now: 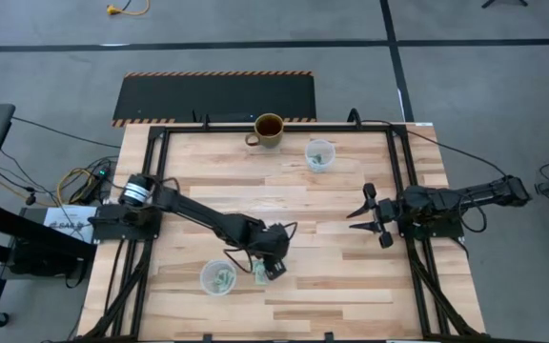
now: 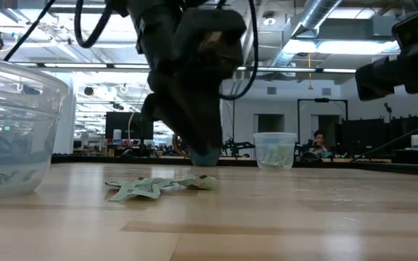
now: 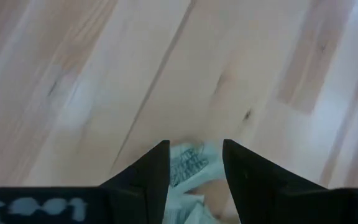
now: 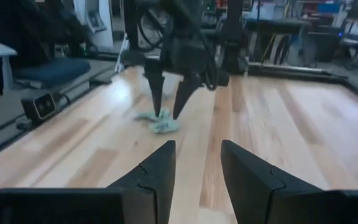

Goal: Pick and place items into bin
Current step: Put the top right stevia packet into the bottom transparent bin

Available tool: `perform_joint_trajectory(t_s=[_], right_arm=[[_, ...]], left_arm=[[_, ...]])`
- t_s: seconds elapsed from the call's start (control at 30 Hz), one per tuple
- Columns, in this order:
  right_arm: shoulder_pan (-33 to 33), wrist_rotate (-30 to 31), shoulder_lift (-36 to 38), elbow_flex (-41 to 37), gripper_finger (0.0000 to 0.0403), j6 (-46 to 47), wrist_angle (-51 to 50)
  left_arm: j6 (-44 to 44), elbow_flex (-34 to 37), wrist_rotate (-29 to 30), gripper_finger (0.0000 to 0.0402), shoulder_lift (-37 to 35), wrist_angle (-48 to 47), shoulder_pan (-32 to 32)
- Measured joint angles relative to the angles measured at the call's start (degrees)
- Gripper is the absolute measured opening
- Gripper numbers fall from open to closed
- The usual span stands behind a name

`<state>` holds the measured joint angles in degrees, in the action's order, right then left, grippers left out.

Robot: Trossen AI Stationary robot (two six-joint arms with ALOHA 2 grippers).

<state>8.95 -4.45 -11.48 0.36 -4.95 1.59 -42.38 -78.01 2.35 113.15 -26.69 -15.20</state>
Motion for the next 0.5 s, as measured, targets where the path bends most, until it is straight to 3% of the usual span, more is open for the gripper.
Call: perform_joint_trajectory(t_s=[0.23,0.5], right_arm=[[0.0,0.0,-0.7,0.0,0.0123,0.0,0.0],[0.0,0.0,-0.6,0.0,0.0123,0.0,-0.2]], left_arm=[[1.7,-6.0,-0.7,0.0137,5.7,-7.9,0.0],[1.6,-6.6,0.0,0.0137,6.1,-12.7,-1.2]])
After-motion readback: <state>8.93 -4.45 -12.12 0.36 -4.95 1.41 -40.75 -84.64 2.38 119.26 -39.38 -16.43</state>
